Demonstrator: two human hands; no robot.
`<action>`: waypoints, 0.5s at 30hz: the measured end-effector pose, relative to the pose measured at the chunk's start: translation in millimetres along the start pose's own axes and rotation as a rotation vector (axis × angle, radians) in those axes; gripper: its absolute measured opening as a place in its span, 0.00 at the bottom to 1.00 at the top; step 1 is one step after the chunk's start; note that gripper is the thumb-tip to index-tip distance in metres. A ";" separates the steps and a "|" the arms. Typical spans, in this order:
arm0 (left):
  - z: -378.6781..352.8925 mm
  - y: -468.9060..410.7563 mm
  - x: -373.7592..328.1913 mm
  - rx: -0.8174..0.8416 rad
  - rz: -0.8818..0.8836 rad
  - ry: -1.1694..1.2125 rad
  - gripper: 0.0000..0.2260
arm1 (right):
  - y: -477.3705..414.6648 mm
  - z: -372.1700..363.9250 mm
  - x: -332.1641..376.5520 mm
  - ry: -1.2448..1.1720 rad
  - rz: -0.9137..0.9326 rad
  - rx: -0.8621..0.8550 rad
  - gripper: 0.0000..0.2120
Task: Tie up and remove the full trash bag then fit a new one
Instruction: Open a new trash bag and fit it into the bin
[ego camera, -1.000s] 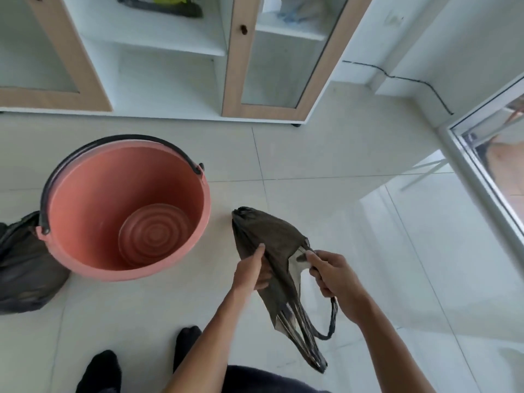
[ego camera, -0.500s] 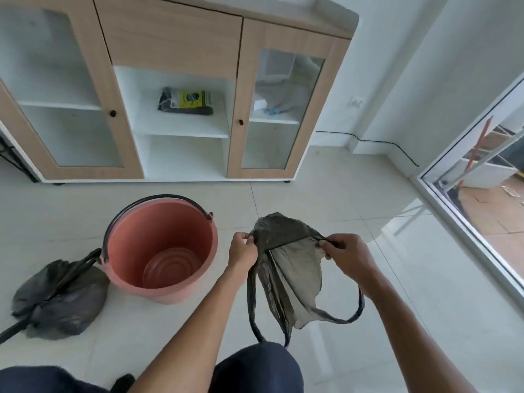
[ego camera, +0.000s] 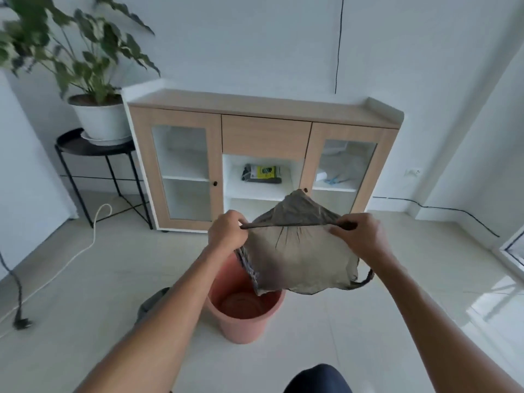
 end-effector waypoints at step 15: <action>70.8 -40.5 115.6 -0.144 0.059 0.348 0.01 | -51.4 -106.4 30.7 0.115 0.050 0.118 0.05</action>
Point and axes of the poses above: each hand's wrist, its own y-axis away from the middle knuckle, its own z-axis out of the back of the hand, x = y × z, the point moved 6 cm from there along -y, towards the middle knuckle, and after that the axes turned 10 degrees about z, right-handed, at the moved point
